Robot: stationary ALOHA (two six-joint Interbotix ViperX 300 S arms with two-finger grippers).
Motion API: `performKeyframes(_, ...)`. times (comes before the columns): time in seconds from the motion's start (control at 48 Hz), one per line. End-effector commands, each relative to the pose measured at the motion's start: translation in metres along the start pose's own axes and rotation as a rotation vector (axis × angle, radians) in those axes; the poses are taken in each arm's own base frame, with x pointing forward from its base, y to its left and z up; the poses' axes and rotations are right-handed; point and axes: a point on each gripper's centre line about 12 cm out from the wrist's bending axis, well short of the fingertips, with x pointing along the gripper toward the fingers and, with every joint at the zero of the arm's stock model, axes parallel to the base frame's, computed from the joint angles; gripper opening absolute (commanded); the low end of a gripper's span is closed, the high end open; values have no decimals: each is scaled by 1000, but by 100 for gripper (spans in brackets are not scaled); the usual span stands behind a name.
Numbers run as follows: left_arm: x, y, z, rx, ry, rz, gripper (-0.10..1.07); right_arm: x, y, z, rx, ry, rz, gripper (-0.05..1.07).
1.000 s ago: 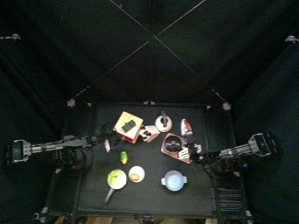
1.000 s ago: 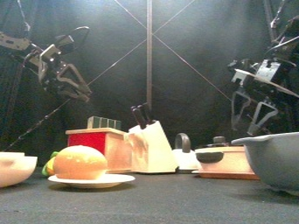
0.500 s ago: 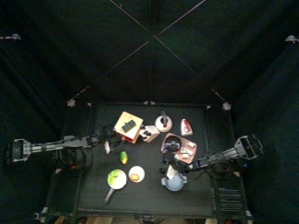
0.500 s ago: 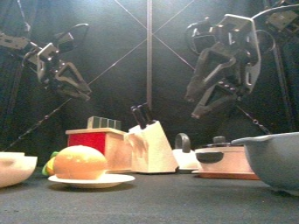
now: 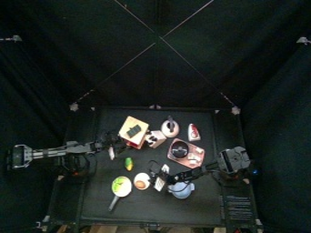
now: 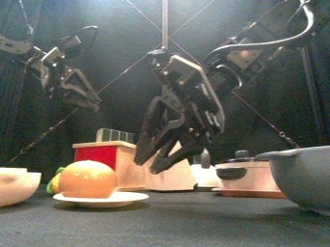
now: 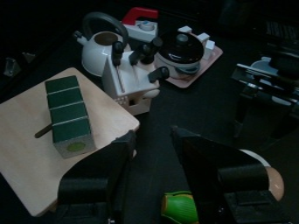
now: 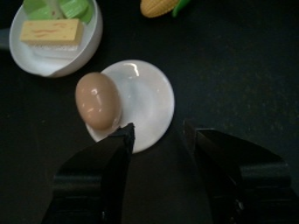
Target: Move small plate towards middle of table
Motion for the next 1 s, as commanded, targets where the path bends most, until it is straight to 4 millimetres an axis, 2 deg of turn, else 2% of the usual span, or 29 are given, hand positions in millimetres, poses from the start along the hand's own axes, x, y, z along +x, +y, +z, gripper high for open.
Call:
performKeyframes(0.0,0,-1,5,4,-14,-3,79,-1,6,13,7,-30,17,81)
performKeyframes(0.688,0,-1,5,4,-14,-3,79,17,6,1,2,4,4,80)
performKeyframes(0.979,0,-1,5,4,-14,-3,79,17,3,0,15,9,-1,67)
